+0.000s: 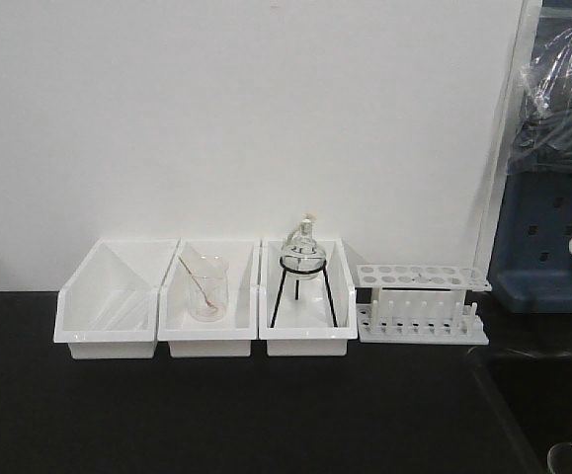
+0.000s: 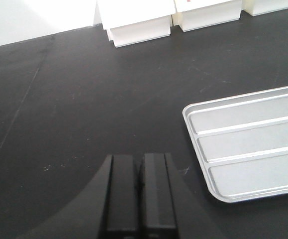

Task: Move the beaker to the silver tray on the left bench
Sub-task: 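Drive to the bench with the silver tray, beaker held, then lower the held beaker onto the silver tray with the right gripper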

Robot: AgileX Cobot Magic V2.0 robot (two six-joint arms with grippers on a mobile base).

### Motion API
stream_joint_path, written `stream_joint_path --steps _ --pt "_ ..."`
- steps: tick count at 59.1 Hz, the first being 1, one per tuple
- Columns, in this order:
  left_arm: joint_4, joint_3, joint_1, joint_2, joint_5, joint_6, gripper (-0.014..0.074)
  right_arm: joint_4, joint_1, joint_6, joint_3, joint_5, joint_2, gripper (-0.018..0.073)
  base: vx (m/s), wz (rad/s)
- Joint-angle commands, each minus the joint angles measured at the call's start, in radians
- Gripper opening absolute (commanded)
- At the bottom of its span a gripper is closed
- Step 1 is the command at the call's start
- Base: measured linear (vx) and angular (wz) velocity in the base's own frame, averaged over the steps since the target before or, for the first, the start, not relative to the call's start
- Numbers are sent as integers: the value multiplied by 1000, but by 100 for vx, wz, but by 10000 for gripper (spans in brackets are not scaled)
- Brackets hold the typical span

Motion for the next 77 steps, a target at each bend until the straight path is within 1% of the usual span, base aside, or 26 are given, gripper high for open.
stream_joint_path --steps 1,8,11,15,18,22,26,28,32,40,46,51,58,69,77 --pt "-1 20 -7 -7 -83 -2 1 2 -5 -7 -27 -64 -8 -11 0 0" --pt "-1 20 -7 -7 -83 -2 1 3 -5 -7 -27 -90 -4 -11 0 0" --pt "-1 20 -7 -7 -83 -2 1 3 -5 -7 -27 -127 -2 -11 0 0" --pt "-1 20 -7 -7 -83 -2 1 3 -5 -7 -27 -257 28 -11 0 0" --pt "-1 20 -7 -7 -83 -2 1 2 -3 -12 -31 -400 92 -11 0 0" --pt "-1 20 -7 -7 -83 -2 1 -11 0 -54 -53 -562 191 -11 0 0" --pt "-1 20 -7 -7 -83 -2 1 -26 15 -99 -95 -655 303 -11 0 0" --pt "-1 20 -7 -7 -83 -2 1 -34 39 -111 -133 -676 377 -11 0 0" --pt "-1 20 -7 -7 -83 -2 1 -47 95 -135 -201 -686 482 -11 0 0" --pt "-1 20 -7 -7 -83 -2 1 -49 262 -191 -361 -685 694 -11 0 0" --pt "-1 20 -7 -7 -83 -2 1 -48 348 -199 -464 -686 839 -11 0 0" --pt "-1 20 -7 -7 -83 -2 1 -48 398 -199 -525 -707 943 -11 0 0" --pt "-1 20 -7 -7 -83 -2 1 -48 445 -216 -589 -745 1056 -11 0 0" --pt "-1 20 -7 -7 -83 -2 1 -45 499 -309 -659 -758 1188 -11 0 0" --pt "-1 20 -7 -7 -83 -2 1 -44 515 -315 -699 -755 1252 -11 0 0"
